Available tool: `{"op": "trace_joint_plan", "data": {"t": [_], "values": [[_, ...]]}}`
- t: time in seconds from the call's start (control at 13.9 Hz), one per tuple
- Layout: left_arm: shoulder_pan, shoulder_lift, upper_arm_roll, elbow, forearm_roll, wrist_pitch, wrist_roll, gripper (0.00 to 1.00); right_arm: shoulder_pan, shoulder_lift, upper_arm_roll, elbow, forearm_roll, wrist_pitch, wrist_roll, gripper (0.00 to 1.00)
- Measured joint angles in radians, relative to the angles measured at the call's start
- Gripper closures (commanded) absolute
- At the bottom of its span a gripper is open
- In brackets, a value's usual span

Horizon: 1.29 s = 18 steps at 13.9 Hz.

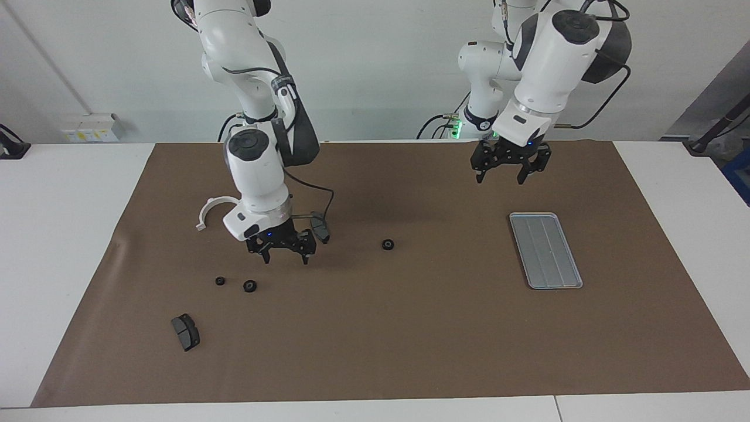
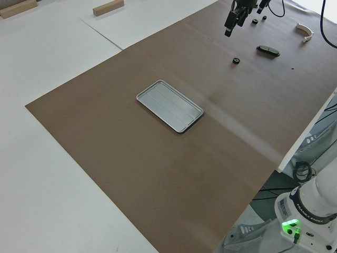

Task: Pick bearing gear from pile to tray
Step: 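Reach the left gripper to the gear while the right gripper withdraws, then grasp the black bearing gear with the left gripper and lift it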

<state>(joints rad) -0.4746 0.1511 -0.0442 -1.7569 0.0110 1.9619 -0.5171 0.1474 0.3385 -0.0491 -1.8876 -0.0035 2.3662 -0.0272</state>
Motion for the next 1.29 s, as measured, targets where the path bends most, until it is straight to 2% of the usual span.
{"op": "trace_joint_plan", "data": {"t": [0.22,0.36,0.65,0.72,0.86,1.08,1.29], "values": [[-0.066,0.085,0.001,0.030,0.018,0.011,-0.081,0.00,0.002,0.031,0.004,-0.022,0.000,0.059,-0.019,0.01],[-0.106,0.174,0.001,0.078,0.035,0.049,-0.149,0.00,0.001,0.049,0.004,-0.022,0.000,0.074,-0.028,0.13],[-0.125,0.291,0.002,0.120,0.036,0.182,-0.193,0.00,-0.001,0.077,0.003,-0.023,0.000,0.110,-0.031,0.20],[-0.125,0.308,0.003,0.123,0.036,0.212,-0.194,0.00,-0.001,0.081,0.003,-0.023,0.000,0.113,-0.032,0.22],[-0.125,0.322,0.003,0.124,0.036,0.246,-0.194,0.00,-0.001,0.082,0.003,-0.023,0.000,0.113,-0.032,0.36],[-0.126,0.324,0.002,0.122,0.036,0.250,-0.195,0.00,-0.009,0.082,0.003,-0.023,0.000,0.114,-0.032,0.39],[-0.147,0.327,0.000,0.079,0.036,0.261,-0.196,0.00,-0.012,0.083,0.002,-0.023,0.000,0.114,-0.032,0.41]]}}
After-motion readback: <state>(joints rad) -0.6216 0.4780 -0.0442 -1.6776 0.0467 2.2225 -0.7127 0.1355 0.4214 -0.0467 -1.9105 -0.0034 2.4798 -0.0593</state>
